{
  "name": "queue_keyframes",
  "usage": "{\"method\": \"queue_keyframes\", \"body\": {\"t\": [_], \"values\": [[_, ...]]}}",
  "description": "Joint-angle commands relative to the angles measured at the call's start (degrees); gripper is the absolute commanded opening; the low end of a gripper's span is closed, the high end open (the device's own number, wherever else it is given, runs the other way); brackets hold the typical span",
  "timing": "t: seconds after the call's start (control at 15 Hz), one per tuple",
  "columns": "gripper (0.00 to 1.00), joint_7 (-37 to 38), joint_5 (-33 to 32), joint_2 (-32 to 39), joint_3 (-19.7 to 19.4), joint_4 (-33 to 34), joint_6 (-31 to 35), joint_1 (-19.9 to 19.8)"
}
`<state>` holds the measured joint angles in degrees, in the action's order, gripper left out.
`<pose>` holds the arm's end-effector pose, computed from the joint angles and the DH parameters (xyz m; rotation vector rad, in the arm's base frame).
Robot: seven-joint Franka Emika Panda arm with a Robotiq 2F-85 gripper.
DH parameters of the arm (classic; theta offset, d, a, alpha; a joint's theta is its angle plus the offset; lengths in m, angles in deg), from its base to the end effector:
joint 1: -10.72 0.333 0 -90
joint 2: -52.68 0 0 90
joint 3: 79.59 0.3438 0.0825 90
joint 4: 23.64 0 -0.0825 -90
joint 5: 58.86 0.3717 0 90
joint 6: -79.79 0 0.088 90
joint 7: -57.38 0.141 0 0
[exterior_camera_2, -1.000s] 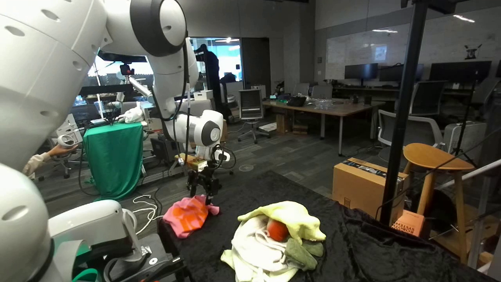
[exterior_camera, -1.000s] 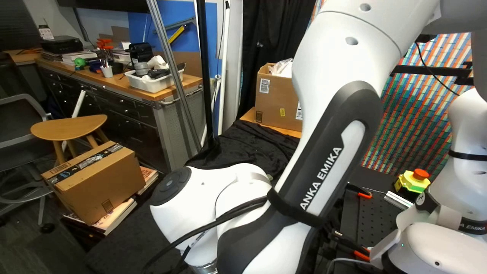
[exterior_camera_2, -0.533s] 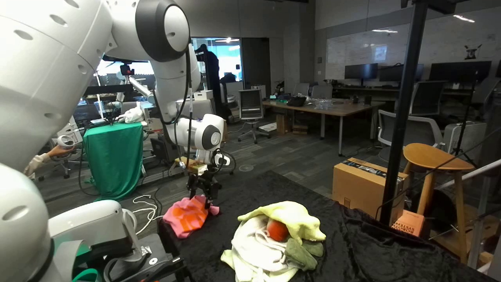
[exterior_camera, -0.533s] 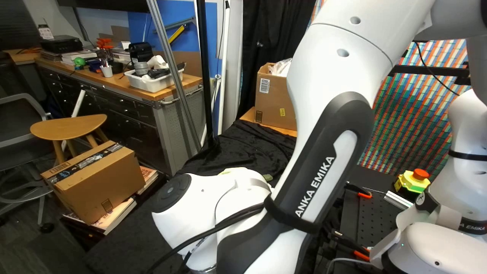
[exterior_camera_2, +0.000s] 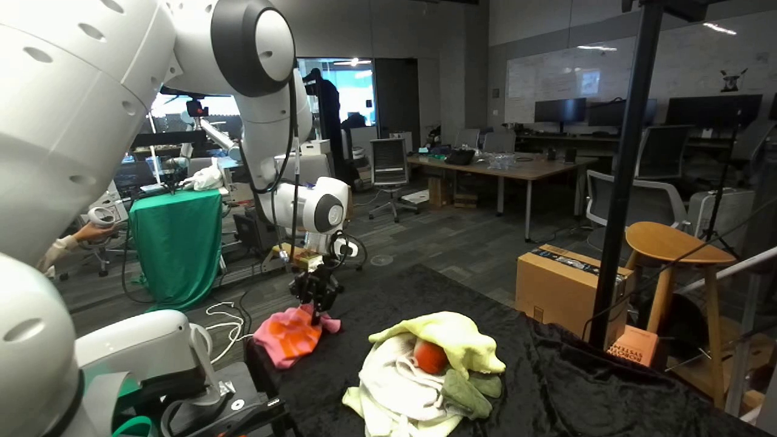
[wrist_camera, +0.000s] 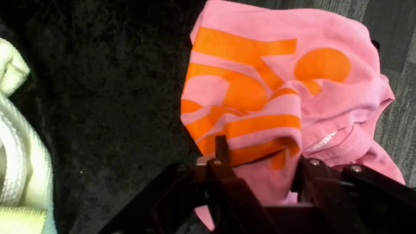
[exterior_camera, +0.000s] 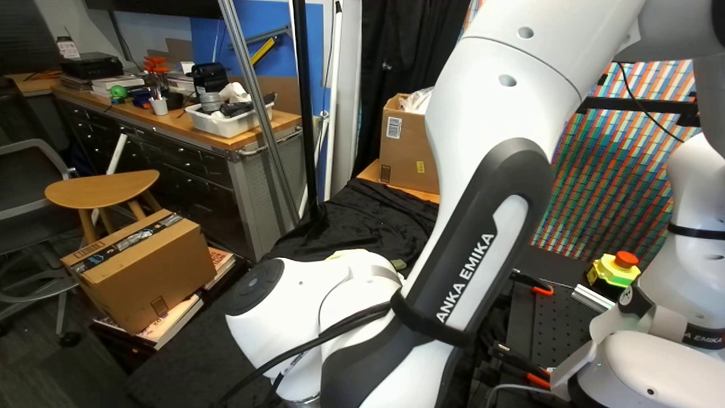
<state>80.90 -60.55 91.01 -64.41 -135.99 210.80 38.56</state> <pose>0.4167 0.3921 0.1179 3.0035 0.5078 -0.5389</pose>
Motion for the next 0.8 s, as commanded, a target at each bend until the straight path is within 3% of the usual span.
{"method": "queue_keyframes", "body": {"t": [0.0, 0.07, 0.27, 0.73], "values": [[0.13, 0.9, 0.4, -0.2, -1.5, 1.0, 0.0, 1.6], [0.05, 1.4, 0.1, -0.5, -1.8, 1.0, -0.2, 1.9], [0.00, 3.1, -0.5, -1.2, -2.7, 1.0, -0.1, 3.0], [0.04, 8.9, -3.8, -3.1, -5.9, 2.0, -2.8, 6.8]]}}
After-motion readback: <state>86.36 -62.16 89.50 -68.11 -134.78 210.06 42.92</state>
